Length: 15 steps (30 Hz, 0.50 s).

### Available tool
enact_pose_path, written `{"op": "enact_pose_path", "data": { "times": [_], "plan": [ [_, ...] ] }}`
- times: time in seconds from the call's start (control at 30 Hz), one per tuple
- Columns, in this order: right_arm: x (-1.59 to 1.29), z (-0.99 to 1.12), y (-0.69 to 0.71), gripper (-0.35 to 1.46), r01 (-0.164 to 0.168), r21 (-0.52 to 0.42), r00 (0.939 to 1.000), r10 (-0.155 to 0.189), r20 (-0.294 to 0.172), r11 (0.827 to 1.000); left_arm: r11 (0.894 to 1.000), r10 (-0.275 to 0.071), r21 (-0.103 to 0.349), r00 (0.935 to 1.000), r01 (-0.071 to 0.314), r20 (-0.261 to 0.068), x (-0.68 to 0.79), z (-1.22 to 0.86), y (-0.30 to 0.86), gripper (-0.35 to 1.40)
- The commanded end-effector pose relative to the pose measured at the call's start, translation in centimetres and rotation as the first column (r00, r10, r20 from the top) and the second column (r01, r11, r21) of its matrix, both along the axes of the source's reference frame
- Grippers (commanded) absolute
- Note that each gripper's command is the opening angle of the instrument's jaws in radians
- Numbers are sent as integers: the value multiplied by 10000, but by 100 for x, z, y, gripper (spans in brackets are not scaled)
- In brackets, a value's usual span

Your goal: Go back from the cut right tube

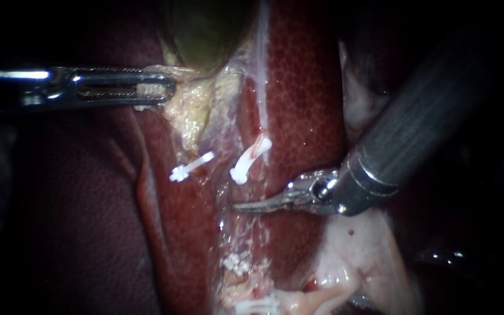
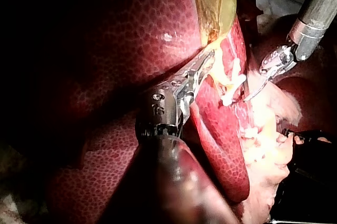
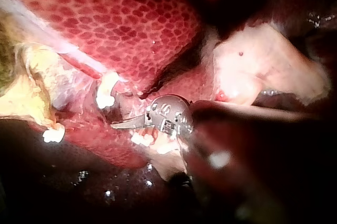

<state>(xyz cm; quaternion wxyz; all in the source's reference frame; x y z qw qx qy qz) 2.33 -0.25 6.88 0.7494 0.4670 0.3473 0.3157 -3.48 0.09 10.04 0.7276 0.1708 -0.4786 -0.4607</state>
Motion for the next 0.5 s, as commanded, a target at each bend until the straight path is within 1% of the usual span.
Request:
{"op": "enact_pose_path", "data": {
  "times": [0.03,0.13,0.17,0.2,0.23,0.27,0.3,0.33,0.37,0.4,0.5],
  "plan": [
    [1,-1,0,-35,-10,-8,10000,10,-9,10000,10000,-1,-1,10000,1,0,0,-1,0,-35],
    [1,0,0,-35,-71,137,9999,70,77,9999,10000,-2,-1,10000,2,-2,0,-1,0,-35],
    [1,0,0,-35,-148,287,9998,144,140,9995,10000,-3,-1,10000,3,-2,0,-1,0,-35],
    [1,0,0,-21,-189,277,9997,186,129,9994,10000,-2,-1,10000,2,-2,0,-1,0,-35],
    [1,1,1,10,-221,290,9997,219,82,9993,10000,-2,-1,10000,2,-2,0,-1,0,-35],
    [2,2,1,47,-254,302,9997,253,36,9992,10000,-2,-1,10000,2,-2,0,-1,0,-35],
    [3,2,1,74,-289,315,9996,289,-10,9991,10000,-2,-1,10000,2,-2,0,-1,0,-35],
    [3,2,1,93,-338,335,9994,341,-79,9989,10000,-2,-1,10000,2,-2,0,-1,0,-35],
    [4,2,1,106,-385,354,9991,391,-150,9986,10000,-2,-1,10000,2,-2,0,-1,0,-35],
    [4,2,0,113,-477,395,9984,488,-292,9981,10000,-2,-1,10000,2,-1,0,-1,0,-35],
    [4,2,0,125,-715,559,9953,749,-618,9959,10000,0,-1,10000,0,0,1,-1,0,-35]
  ]
}}
